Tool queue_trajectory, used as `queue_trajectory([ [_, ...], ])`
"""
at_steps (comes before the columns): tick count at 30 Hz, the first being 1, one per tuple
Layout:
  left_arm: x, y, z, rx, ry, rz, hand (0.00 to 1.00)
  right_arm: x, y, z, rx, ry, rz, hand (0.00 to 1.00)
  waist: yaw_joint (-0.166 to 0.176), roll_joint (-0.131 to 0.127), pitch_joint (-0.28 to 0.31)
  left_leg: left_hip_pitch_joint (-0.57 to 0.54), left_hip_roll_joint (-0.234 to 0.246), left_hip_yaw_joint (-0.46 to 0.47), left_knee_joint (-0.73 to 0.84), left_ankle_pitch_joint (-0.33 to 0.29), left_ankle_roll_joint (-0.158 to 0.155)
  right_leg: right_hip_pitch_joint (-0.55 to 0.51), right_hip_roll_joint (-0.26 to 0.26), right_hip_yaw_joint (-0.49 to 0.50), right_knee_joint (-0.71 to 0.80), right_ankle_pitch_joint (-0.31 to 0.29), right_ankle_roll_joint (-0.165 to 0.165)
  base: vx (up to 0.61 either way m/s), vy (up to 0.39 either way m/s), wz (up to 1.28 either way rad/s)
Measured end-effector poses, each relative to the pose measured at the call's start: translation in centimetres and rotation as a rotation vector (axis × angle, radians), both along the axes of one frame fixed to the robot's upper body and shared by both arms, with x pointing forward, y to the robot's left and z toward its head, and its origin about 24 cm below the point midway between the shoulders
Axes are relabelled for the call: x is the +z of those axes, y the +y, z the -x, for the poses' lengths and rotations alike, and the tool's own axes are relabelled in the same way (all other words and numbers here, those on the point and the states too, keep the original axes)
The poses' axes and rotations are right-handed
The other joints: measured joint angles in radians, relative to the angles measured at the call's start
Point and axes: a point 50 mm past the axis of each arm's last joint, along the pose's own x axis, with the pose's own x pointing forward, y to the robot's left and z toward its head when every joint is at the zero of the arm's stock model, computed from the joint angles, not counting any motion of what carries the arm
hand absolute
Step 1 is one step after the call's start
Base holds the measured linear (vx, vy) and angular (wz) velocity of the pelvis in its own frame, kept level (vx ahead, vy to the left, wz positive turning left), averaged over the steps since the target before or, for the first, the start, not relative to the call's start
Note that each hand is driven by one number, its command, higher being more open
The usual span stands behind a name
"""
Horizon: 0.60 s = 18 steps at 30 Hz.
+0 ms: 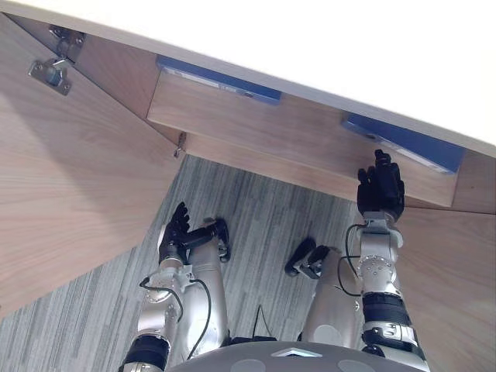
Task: Walk over to the cabinet, pick up the folder, carry it to the office cabinet, place the folder inside the office cabinet, then close the office cabinet door
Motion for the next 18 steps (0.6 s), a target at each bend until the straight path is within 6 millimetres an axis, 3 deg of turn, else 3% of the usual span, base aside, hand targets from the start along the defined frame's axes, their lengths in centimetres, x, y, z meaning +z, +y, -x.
queue_trajectory([
  [7, 0.0, 0.1, 0.0, 0.008, 0.001, 0.0, 1.0, 0.8, -0.4, -0.5, -0.02, -0.03, -0.012, 0.0, 0.001, 0.001, 0.018, 0.0, -0.001, 0.0, -0.004, 0.0, 0.0, -0.001, -0.002, -0.002, 0.003, 0.0, 0.0, 0.01, -0.001, 0.0],
  [18, 0.1, -0.2, -0.1, 0.011, -0.006, 0.007, 1.0, 1.1, -6.2, 1.6, -0.28, -0.074, -0.131, 0.0, 0.014, 0.015, 0.028, -0.01, -0.003, -0.004, 0.001, -0.001, -0.001, -0.009, -0.003, -0.002, 0.007, -0.001, 0.0, 0.0, 0.0, 0.0],
])
